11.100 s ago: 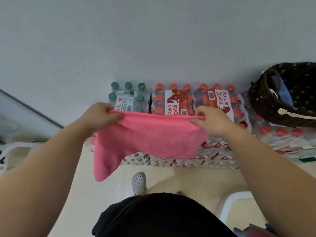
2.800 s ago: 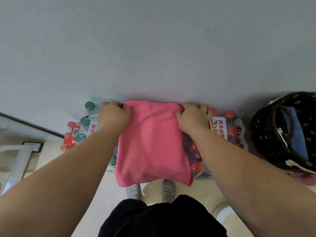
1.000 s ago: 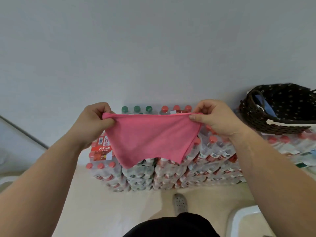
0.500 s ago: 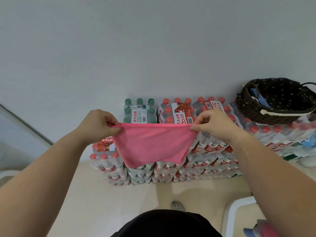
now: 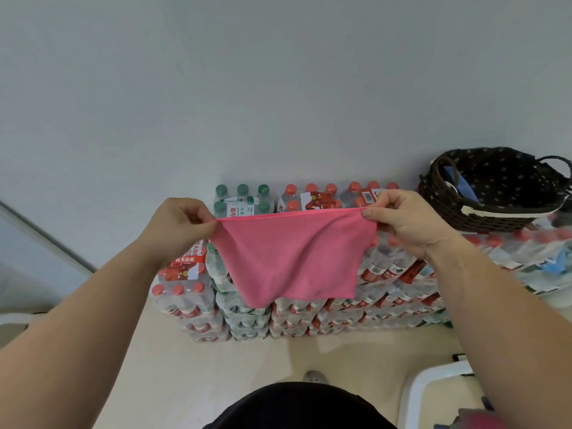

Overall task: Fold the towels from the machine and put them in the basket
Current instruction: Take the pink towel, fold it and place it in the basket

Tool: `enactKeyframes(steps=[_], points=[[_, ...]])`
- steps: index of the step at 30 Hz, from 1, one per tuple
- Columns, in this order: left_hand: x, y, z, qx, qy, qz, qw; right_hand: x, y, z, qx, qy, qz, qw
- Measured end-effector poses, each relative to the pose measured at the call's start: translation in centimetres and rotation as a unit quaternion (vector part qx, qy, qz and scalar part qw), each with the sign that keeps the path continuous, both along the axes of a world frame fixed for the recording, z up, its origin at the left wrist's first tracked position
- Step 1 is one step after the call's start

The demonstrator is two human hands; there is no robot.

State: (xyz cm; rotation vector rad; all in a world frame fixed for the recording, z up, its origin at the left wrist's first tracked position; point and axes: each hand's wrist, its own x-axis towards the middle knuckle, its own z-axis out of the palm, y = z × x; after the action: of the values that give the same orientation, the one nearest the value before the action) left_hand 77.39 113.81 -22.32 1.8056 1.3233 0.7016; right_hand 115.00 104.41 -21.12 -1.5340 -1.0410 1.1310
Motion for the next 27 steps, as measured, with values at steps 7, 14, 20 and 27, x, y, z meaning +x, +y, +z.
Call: enactKeyframes(steps=[7,14,20,27], points=[[0.6,1.3,0.0,-0.063,0.02,-0.064,0.996,0.5,0.4,0.4,-0.144,-0.256,0.262,0.919],[0.9,3.4,1.6,0.042,0.286,-0.128,0.949,-0.4,2.4,0.7,-0.1,-0.351,0.194,0.911],[1.2,4.6,0.9,-0.023,0.39,-0.194,0.9,-1.8,3.4,0.9,-0.219,-0.343,0.313,0.858],[0.2,6.4,-1.4,-0.09,0.333,-0.154,0.926,-2.8,5.4,-1.0,-0.231,-0.348,0.234,0.878]])
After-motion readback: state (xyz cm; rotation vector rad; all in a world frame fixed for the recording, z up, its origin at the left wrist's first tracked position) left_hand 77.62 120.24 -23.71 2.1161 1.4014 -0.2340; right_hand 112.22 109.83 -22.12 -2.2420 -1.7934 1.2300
